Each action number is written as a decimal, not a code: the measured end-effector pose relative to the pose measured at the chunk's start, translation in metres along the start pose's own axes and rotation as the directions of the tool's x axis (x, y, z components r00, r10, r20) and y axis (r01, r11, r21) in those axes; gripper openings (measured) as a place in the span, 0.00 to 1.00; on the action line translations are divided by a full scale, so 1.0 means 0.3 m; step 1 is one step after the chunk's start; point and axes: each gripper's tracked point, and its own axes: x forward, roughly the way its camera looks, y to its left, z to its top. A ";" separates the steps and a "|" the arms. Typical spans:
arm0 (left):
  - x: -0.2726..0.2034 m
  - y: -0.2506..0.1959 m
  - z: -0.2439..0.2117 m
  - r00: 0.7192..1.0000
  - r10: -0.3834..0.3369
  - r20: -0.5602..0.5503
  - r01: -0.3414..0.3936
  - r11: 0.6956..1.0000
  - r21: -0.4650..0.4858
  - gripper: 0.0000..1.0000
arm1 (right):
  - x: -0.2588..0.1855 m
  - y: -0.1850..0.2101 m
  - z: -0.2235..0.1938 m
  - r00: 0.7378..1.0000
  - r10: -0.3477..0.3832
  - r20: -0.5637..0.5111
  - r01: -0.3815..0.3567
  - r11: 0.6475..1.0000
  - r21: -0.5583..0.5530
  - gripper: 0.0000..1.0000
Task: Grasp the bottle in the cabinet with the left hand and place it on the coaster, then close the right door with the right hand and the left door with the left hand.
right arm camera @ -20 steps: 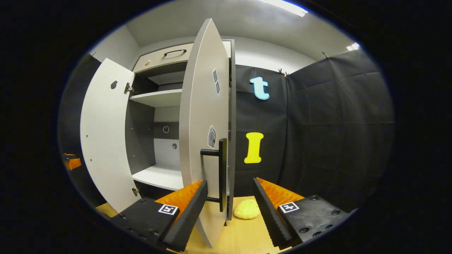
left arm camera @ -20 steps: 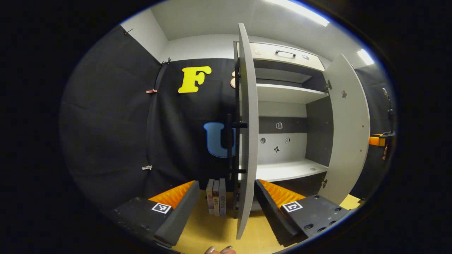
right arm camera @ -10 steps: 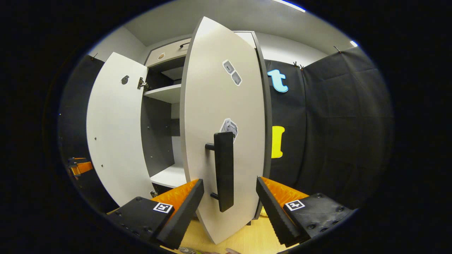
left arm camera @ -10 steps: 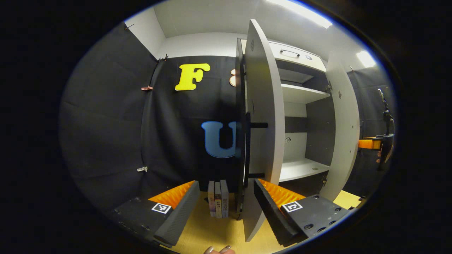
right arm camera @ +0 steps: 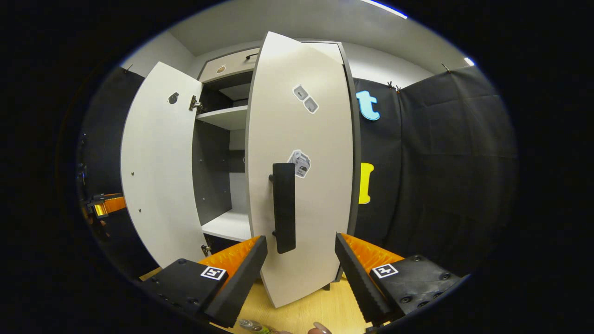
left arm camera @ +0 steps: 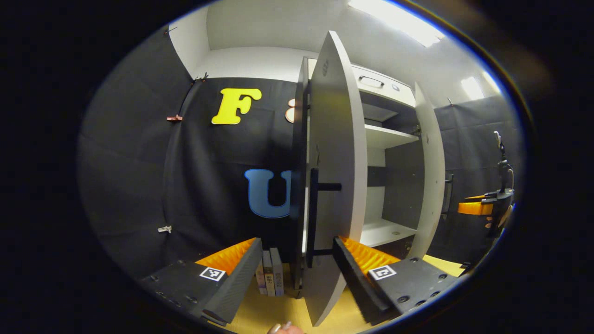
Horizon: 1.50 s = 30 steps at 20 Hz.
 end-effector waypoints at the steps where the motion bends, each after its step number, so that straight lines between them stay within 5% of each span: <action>1: 0.000 -0.001 -0.002 1.000 -0.007 -0.002 0.007 1.000 0.005 0.93 | -0.007 -0.007 -0.007 1.000 -0.008 -0.006 0.008 1.000 0.004 0.98; 13: 0.064 -0.194 -0.008 0.991 -0.134 -0.012 0.134 0.991 -0.033 0.93 | -0.076 -0.139 -0.029 0.997 -0.071 -0.027 0.072 0.997 0.039 0.98; 19: 0.163 -0.298 -0.015 0.991 -0.130 0.015 0.131 0.991 -0.003 0.94 | -0.090 -0.217 -0.011 0.995 -0.101 -0.015 0.101 0.993 0.064 0.98; 30: 0.219 -0.533 -0.010 0.973 -0.228 0.027 0.228 0.973 -0.017 0.94 | -0.101 -0.244 0.016 0.997 -0.082 0.002 0.081 0.994 0.078 0.98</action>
